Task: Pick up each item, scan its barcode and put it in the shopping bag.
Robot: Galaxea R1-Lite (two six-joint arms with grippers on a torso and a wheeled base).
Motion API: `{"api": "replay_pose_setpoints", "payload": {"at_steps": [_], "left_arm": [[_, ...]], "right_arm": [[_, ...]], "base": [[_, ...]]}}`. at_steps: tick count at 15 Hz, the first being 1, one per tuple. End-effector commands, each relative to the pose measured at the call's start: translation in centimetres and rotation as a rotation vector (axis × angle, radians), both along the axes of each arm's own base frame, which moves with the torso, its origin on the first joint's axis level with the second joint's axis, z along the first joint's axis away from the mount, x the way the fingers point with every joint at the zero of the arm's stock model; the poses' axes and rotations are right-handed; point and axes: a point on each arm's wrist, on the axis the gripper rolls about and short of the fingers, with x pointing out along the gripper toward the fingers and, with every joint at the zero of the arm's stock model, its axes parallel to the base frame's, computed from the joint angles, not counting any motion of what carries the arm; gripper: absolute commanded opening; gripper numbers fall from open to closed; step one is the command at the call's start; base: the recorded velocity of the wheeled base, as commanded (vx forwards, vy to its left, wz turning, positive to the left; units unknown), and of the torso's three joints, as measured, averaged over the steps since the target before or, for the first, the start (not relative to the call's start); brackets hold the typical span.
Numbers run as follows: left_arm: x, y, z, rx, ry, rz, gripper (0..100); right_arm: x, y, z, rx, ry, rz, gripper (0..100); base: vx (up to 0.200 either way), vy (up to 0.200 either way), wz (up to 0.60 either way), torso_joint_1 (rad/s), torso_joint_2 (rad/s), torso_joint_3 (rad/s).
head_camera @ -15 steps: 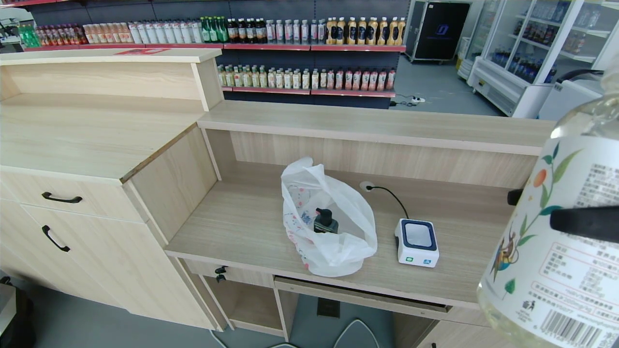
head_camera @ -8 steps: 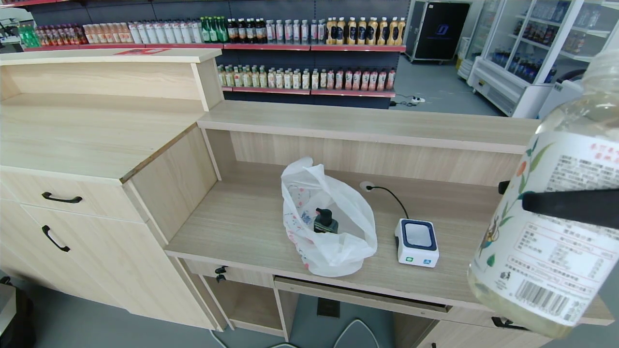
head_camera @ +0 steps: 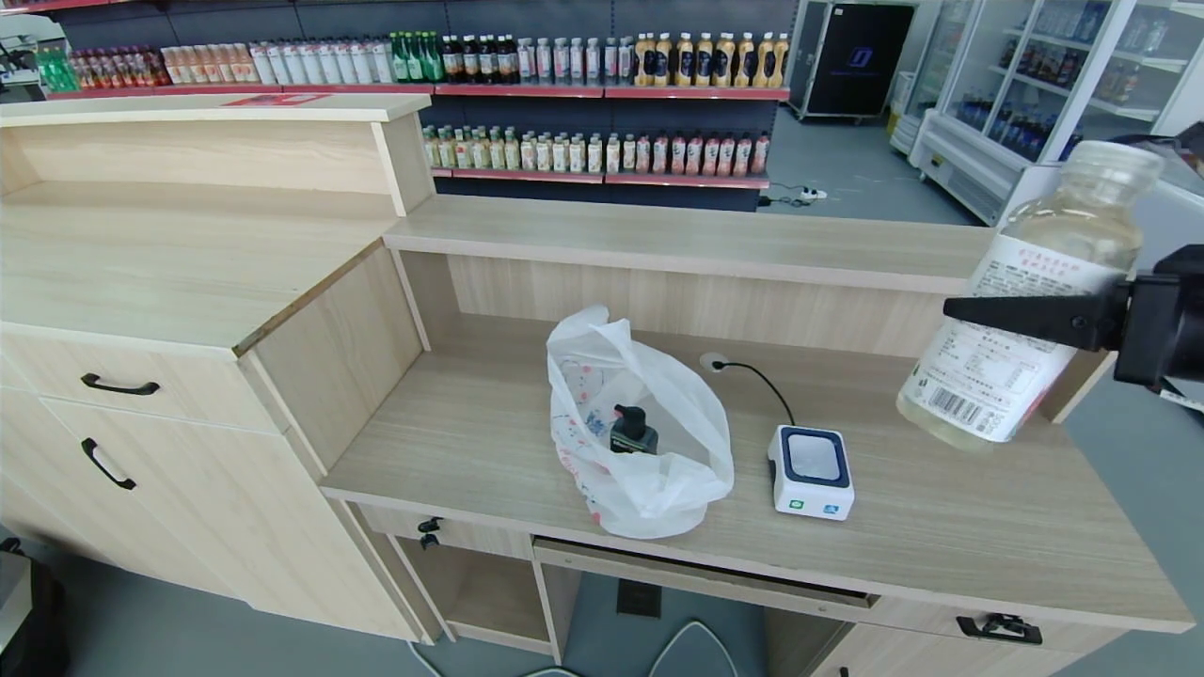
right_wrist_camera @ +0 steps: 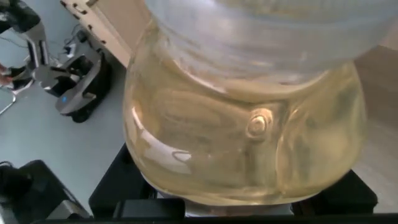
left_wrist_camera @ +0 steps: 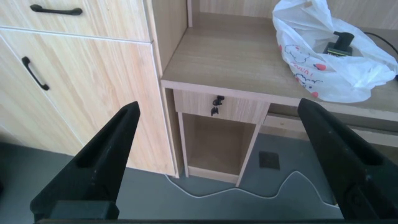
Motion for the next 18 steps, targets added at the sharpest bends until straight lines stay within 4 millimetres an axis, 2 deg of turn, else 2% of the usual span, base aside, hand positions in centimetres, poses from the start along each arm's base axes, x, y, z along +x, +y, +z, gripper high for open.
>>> {"api": "replay_pose_setpoints", "payload": {"at_steps": [1, 5, 10, 13, 18], "left_arm": [[0.0, 0.0, 0.0, 0.000, 0.000, 0.000, 100], [0.0, 0.0, 0.0, 0.000, 0.000, 0.000, 100], [0.0, 0.0, 0.0, 0.000, 0.000, 0.000, 100], [0.0, 0.0, 0.0, 0.000, 0.000, 0.000, 100], [0.0, 0.0, 0.0, 0.000, 0.000, 0.000, 100]], "right_arm": [[3.7, -3.2, -2.9, -0.033, 0.051, -0.143, 0], [5.3, -7.6, -4.1, -0.128, 0.025, -0.281, 0], [6.4, -11.4, -6.1, -0.348, -0.056, -0.337, 0], [6.3, -12.6, -6.5, -0.507, -0.120, -0.328, 0], [5.8, -15.3, -7.7, -0.664, -0.134, -0.347, 0]], "base": [[0.000, 0.000, 0.00, 0.000, 0.00, 0.000], [0.000, 0.000, 0.00, 0.000, 0.00, 0.000], [0.000, 0.000, 0.00, 0.000, 0.00, 0.000], [0.000, 0.000, 0.00, 0.000, 0.00, 0.000], [0.000, 0.000, 0.00, 0.000, 0.00, 0.000]]}}
